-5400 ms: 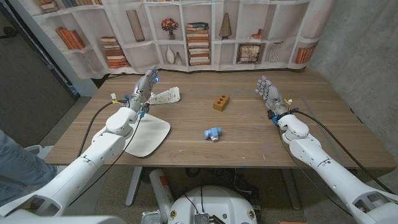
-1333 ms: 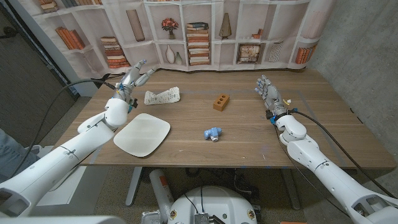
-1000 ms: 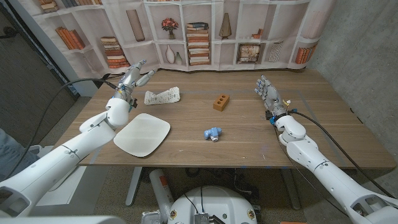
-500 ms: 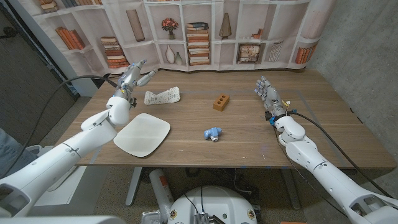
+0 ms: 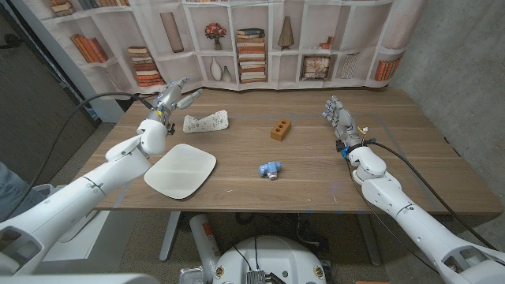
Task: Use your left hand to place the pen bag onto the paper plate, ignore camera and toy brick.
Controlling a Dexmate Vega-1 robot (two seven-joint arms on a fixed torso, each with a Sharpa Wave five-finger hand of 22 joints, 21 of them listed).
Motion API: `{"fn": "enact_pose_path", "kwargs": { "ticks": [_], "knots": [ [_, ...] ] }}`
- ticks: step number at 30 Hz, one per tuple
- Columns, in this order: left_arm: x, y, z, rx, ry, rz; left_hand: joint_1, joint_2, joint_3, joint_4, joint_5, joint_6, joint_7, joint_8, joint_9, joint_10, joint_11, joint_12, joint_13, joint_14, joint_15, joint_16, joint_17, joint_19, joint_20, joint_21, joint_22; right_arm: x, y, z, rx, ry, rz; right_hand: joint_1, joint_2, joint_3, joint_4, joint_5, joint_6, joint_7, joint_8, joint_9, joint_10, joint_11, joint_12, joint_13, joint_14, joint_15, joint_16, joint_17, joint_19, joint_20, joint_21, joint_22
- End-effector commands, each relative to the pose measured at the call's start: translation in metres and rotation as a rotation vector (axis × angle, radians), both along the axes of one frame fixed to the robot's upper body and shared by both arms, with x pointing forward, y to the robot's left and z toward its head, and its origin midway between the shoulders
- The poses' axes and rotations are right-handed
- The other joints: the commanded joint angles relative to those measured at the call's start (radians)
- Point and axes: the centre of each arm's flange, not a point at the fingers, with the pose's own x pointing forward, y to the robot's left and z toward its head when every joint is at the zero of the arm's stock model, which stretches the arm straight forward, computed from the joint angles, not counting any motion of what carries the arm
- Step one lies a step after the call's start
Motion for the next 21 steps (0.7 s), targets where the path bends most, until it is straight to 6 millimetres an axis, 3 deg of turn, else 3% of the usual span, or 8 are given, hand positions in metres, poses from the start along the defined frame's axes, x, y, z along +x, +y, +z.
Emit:
{"fn": "enact_pose_path", "kwargs": {
  "ticks": [1,21],
  "knots": [
    [0.008,-0.005,0.007,0.021,0.057,0.007,0.014,-0.003,0.002,-0.007,0.006,0.009,0.004,0.008,0.006,0.003,0.007,0.001,0.003,0.002,0.007,0.001,0.004,0.002,0.001,-0.007,0.002,0.001,0.000,-0.001,0.004,0.000,0.002,0.009,0.003,-0.006,-0.001,-0.002,0.008,-0.001,-0.001,0.005,0.009,0.000,-0.003,0.002,0.009,0.004,0.003,0.006,0.009,-0.044,-0.004,0.005],
    [0.018,-0.017,0.012,0.031,0.177,-0.015,0.034,-0.026,-0.007,-0.027,0.012,0.006,0.013,0.002,0.006,-0.006,0.016,-0.006,0.004,-0.005,0.018,-0.004,0.004,0.002,0.014,-0.019,0.002,-0.005,-0.002,0.002,-0.007,-0.015,0.001,0.009,0.004,-0.008,-0.002,-0.002,0.008,-0.002,-0.001,0.005,0.020,0.004,0.000,0.002,0.017,0.002,0.003,0.006,0.018,-0.043,-0.011,0.005]
  ]
}}
